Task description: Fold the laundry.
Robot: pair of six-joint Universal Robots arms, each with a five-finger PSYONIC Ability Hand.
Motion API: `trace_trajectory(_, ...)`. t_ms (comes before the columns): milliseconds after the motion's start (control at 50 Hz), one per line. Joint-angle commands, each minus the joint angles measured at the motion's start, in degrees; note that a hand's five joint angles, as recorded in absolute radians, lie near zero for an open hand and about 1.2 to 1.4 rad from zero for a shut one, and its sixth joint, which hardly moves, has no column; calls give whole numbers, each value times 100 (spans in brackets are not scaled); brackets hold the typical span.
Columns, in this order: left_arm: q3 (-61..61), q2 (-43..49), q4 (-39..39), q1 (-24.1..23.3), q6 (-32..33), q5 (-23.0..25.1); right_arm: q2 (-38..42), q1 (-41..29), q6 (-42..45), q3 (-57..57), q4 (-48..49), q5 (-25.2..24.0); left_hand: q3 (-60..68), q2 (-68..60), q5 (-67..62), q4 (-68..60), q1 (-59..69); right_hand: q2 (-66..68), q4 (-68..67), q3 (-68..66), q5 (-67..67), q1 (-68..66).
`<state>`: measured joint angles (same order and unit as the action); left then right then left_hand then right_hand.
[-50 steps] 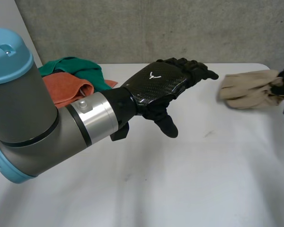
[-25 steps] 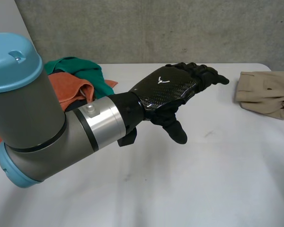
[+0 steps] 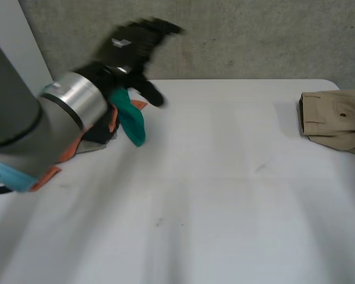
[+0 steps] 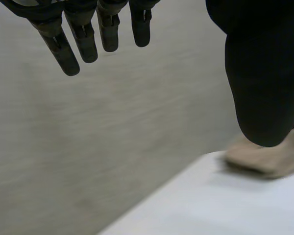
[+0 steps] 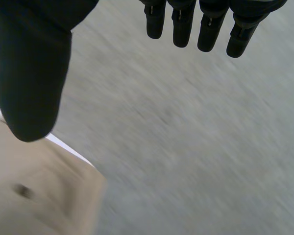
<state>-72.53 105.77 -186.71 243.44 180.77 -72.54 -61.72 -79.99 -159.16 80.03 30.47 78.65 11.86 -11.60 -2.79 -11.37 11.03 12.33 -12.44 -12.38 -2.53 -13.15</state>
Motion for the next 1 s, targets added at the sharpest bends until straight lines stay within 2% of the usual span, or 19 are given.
trace_trajectory(20,72,601,-437,1055,1459,-884,-1218,-448,763,1971,-39,-1817,21,-46,73,-70,104,-233,244,238,253,315)
trace_trajectory(80,151,1172,-472,1573,2566,-929,-1491,-465,1350,2410,-635,-1932,54,-80,39,-103,137,-233,244,238,253,315)
trace_trajectory(160,362,1989,-516,2022,3472,-929,-1518,-641,2011,2623,-1401,-1879,222,-248,-129,-271,305,-233,244,238,253,315)
trace_trajectory(260,696,2772,-638,2365,3861,-876,-1465,-808,2337,2772,-1921,-1897,256,-282,-163,-305,339,-233,244,238,253,315)
trace_trajectory(380,1013,3441,-1324,2585,3905,-666,-1448,-835,2329,2825,-1957,-1862,742,-767,-648,-791,825,-233,244,238,253,315)
trace_trajectory(400,1039,3476,-1377,2603,3896,-595,-1448,-826,2329,2825,-1957,-1853,1127,-1152,-1034,-1176,1210,-233,244,238,253,315)
trace_trajectory(440,1074,3511,-1465,2612,3843,-358,-1421,-834,2320,2851,-1957,-1862,2856,-2881,-2762,-2905,2939,-233,244,238,253,315)
trace_trajectory(480,1048,3485,-1500,2603,3826,-244,-1386,-834,2320,2860,-1948,-1862,4838,-4863,-4745,-4887,4921,-233,244,238,253,315)
trace_trajectory(500,987,3442,-1518,2559,3791,-182,-1377,-843,2320,2869,-1948,-1862,6480,-6506,-6387,-6529,6563,-233,244,238,253,315)
trace_trajectory(540,908,3345,-1527,2506,3729,-190,-1377,-835,2311,2869,-1948,-1853,6814,-6840,-6721,-6863,6897,-233,244,238,253,315)
trace_trajectory(640,539,2397,-1623,2243,3133,-199,-1386,-826,2311,2869,-1948,-1809,6814,-6840,-6721,-6863,6897,-233,244,238,253,315)
trace_trajectory(760,64,938,-1720,1786,1771,-190,-1404,-808,2293,2843,-1939,-1651,6814,-6840,-6721,-6863,6897,-233,244,238,253,315)
trace_trajectory(840,-260,-28,-1703,1234,639,-120,-1447,-790,2171,2807,-1939,-1484,6814,-6840,-6721,-6863,6897,-233,244,238,253,315)
trace_trajectory(900,-419,-320,-1685,916,145,-50,-1561,-790,1916,2764,-1948,-1344,6814,-6840,-6721,-6863,6897,-233,244,238,253,315)
trace_trajectory(920,-542,-390,-1694,672,-135,37,-1614,-790,1828,2755,-1948,-1317,6814,-6840,-6721,-6863,6897,-233,244,238,253,315)
trace_trajectory(960,-648,-382,-1694,407,-322,152,-1772,-782,1591,2755,-1948,-1264,6814,-6840,-6721,-6863,6897,-233,244,238,253,315)
trace_trajectory(1000,-788,-233,-1720,-50,-446,371,-1852,-764,1407,2746,-1948,-1255,6814,-6840,-6721,-6863,6897,-233,244,238,253,315)
